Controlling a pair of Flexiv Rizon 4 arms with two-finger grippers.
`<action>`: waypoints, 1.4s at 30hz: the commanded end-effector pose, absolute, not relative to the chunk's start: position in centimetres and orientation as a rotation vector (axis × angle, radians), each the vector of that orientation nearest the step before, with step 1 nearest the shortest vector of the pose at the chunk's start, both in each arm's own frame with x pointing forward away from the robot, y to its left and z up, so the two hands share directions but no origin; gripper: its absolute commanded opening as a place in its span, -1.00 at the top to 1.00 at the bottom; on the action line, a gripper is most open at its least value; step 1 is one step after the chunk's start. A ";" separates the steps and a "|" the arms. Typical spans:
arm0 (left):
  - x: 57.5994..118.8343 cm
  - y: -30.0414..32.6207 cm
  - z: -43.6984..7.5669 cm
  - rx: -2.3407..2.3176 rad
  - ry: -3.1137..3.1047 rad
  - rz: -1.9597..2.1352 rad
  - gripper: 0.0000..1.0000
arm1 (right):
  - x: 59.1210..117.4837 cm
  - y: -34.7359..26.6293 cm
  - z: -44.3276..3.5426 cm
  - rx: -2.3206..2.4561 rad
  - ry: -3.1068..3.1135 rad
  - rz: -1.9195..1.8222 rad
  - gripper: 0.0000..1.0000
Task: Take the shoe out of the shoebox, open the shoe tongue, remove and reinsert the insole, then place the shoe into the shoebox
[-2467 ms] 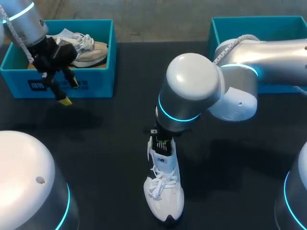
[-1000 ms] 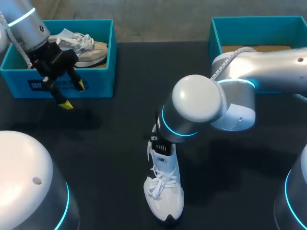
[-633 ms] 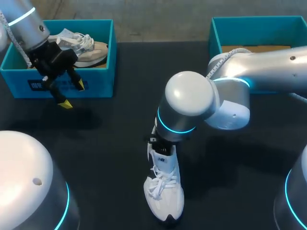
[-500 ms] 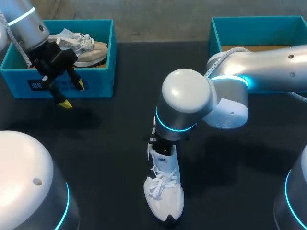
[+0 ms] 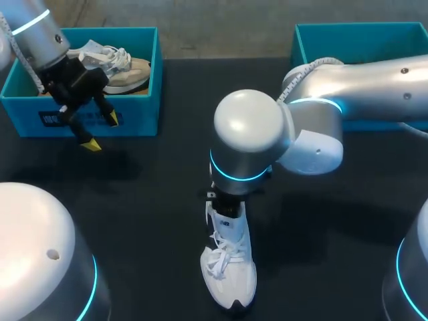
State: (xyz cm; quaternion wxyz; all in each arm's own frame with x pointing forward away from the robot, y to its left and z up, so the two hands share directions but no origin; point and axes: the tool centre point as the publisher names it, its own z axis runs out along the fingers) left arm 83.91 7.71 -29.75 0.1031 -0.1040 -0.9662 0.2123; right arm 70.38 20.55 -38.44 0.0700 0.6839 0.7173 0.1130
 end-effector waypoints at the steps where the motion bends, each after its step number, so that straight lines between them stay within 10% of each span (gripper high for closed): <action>1: 83.9 7.7 -29.8 -0.316 -2.849 0.631 -1.00 | 69.5 21.0 -36.9 2.005 2.043 0.447 1.00; 42: 83.8 7.5 -29.7 -0.332 -2.833 0.655 -1.00 | 74.0 22.4 -39.2 1.812 1.933 0.687 1.00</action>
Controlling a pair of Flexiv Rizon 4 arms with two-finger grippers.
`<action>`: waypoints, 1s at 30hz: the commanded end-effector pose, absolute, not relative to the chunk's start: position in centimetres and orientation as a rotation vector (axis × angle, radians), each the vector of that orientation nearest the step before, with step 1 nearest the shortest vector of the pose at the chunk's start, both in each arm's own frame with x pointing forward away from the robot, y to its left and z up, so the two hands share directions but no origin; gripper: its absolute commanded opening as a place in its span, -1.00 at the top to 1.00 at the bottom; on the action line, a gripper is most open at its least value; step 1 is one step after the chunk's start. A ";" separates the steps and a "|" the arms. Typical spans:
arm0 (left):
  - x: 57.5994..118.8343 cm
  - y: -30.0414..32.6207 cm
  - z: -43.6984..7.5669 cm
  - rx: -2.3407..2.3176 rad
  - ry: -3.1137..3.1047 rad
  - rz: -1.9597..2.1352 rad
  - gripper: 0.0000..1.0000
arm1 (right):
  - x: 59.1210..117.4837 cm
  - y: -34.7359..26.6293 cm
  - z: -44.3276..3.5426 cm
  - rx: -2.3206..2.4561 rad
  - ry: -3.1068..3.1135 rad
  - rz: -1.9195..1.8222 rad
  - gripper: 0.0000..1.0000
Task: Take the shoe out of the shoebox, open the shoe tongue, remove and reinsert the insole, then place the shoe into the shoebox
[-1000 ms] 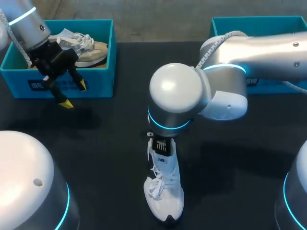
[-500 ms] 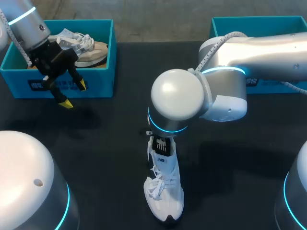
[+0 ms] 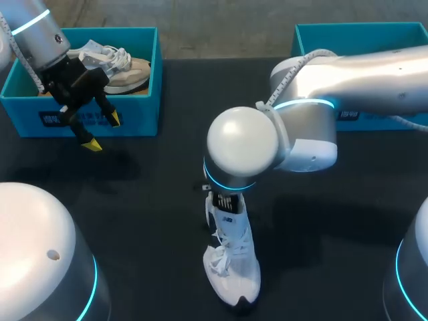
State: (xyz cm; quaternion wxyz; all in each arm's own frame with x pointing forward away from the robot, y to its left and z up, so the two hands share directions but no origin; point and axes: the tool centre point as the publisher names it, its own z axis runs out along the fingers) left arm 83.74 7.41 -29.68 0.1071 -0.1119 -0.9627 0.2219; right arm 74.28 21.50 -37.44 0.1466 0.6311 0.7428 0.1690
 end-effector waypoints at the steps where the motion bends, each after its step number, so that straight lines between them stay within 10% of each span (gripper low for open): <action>1: 83.8 7.5 -29.7 -0.332 -2.833 0.655 -1.00 | 74.0 22.4 -39.3 1.813 1.935 0.686 1.00; 30: 83.8 7.5 -29.7 -0.332 -2.833 0.655 -1.00 | 73.6 21.7 -36.5 1.715 1.854 0.751 1.00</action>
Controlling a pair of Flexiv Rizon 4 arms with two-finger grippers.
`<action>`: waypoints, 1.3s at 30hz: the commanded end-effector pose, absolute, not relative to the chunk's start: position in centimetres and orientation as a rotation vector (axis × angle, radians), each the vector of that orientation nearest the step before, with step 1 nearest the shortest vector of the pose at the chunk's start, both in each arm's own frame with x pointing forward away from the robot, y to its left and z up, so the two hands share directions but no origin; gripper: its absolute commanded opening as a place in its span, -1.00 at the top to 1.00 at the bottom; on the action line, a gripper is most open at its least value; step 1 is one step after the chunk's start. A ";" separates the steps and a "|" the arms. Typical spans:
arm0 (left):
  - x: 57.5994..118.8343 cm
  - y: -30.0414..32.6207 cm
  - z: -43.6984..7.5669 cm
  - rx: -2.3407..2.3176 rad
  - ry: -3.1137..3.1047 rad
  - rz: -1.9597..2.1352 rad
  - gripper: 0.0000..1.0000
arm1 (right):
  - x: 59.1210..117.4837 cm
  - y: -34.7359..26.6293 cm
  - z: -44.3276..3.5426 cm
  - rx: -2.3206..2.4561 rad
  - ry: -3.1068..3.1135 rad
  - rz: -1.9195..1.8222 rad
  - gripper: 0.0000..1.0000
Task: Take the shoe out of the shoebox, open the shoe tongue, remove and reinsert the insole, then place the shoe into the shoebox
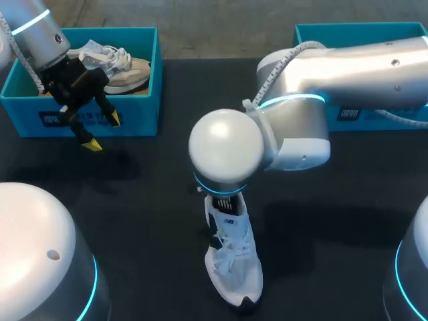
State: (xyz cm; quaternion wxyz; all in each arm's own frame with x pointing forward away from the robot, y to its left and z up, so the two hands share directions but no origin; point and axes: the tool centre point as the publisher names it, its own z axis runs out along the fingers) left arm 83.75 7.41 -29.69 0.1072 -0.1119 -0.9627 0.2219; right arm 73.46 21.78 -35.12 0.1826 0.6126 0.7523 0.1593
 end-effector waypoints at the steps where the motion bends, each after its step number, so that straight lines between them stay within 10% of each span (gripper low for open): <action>1: 83.8 7.5 -29.7 -0.332 -2.833 0.655 -1.00 | 73.8 21.6 -36.6 1.714 1.857 0.756 1.00; 39: 83.8 7.5 -29.7 -0.332 -2.833 0.655 -1.00 | 72.8 21.7 -37.0 1.782 1.945 0.538 1.00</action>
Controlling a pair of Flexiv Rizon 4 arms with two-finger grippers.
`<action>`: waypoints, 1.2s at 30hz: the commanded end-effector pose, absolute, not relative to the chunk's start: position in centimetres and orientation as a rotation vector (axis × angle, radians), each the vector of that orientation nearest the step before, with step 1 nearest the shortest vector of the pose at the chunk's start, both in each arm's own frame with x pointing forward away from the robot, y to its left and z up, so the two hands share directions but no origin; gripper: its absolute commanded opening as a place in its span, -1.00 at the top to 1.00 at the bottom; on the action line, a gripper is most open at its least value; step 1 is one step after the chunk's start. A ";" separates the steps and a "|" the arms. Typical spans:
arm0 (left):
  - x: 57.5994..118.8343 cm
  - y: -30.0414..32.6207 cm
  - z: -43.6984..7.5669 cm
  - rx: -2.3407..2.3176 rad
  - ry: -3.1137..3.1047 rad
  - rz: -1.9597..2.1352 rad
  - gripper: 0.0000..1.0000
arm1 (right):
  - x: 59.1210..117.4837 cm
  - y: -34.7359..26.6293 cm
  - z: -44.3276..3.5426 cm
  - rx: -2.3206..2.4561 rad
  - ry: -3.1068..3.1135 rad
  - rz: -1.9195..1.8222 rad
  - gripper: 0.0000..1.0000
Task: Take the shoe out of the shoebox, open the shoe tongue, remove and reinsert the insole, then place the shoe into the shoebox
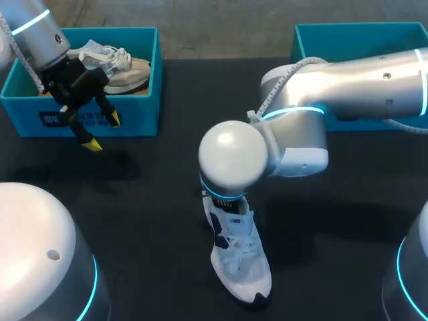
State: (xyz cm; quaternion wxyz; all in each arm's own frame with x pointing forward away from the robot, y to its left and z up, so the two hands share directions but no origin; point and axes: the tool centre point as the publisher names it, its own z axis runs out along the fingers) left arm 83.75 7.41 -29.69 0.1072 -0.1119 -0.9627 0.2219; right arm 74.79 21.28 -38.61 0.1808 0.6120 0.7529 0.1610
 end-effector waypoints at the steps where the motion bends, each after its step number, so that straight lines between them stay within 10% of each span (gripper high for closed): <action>1: 83.8 7.5 -29.7 -0.332 -2.833 0.655 -1.00 | 72.5 21.7 -36.6 1.773 1.931 0.547 1.00; 36: 83.8 7.5 -29.7 -0.332 -2.833 0.655 -1.00 | 74.1 21.6 -37.4 1.738 2.103 0.646 1.00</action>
